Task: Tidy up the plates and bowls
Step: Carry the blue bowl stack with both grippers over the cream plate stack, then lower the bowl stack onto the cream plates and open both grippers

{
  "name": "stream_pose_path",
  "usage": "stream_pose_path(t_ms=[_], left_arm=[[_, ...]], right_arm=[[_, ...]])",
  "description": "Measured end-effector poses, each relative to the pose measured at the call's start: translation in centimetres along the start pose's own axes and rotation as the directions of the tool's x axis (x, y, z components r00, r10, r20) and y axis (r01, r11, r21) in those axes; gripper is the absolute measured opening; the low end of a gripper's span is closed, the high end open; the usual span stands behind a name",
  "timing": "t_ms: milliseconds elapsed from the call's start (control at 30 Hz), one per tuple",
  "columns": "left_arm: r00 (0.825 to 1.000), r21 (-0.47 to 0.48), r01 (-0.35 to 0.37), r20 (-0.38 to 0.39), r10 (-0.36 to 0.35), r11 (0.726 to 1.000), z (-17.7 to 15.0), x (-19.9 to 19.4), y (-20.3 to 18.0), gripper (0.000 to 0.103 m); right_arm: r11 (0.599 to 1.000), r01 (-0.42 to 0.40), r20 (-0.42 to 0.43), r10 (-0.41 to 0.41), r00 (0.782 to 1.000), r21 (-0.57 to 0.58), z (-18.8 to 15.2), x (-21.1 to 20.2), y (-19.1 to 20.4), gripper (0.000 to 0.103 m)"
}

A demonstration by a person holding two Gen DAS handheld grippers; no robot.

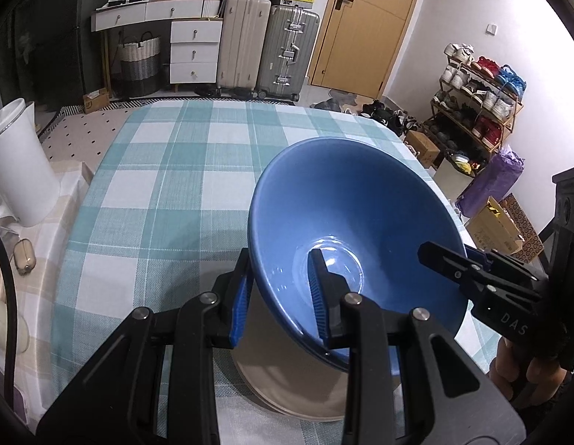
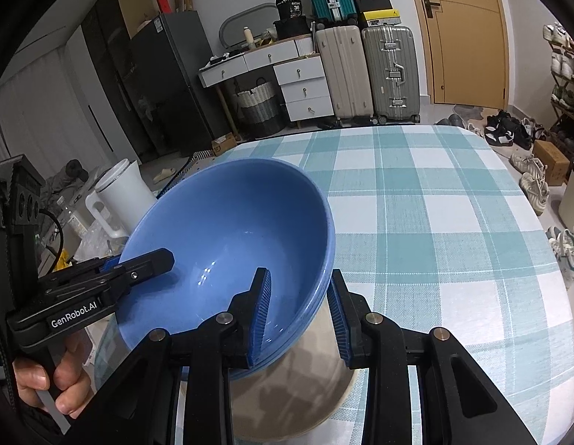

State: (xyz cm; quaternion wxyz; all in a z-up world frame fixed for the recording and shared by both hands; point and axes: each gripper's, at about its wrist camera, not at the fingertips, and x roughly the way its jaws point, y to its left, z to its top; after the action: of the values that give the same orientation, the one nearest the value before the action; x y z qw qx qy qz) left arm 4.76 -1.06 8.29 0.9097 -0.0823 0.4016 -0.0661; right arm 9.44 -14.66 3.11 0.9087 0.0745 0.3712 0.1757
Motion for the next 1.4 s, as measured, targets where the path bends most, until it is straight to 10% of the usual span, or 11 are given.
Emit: stream_pose_path(t_ms=[867,1067,1233,1400], left_arm=[[0.999,0.039,-0.054,0.006,0.053,0.998,-0.8,2.6,0.1,0.026],[0.997,0.071,-0.053,0.055,0.049,0.996,-0.8,0.8,-0.4,0.046],[0.989,0.128,-0.104,0.119,0.089,0.986,-1.4,-1.5,-1.4,0.074],[0.982,0.158,-0.093,0.179,0.064,0.983,-2.6,-4.1,-2.2,0.082]], right_arm=[[0.999,0.018,0.003,-0.018,1.000,-0.035,-0.9,0.7,-0.6,0.032],[0.998,0.019,0.019,-0.018,1.000,-0.060,-0.7,-0.1,-0.4,0.033],[0.991,0.034,0.072,-0.025,0.997,-0.129,-1.1,-1.7,0.2,0.052],[0.984,0.001,0.138,0.024,0.990,-0.178,-1.6,-3.9,0.5,0.093]])
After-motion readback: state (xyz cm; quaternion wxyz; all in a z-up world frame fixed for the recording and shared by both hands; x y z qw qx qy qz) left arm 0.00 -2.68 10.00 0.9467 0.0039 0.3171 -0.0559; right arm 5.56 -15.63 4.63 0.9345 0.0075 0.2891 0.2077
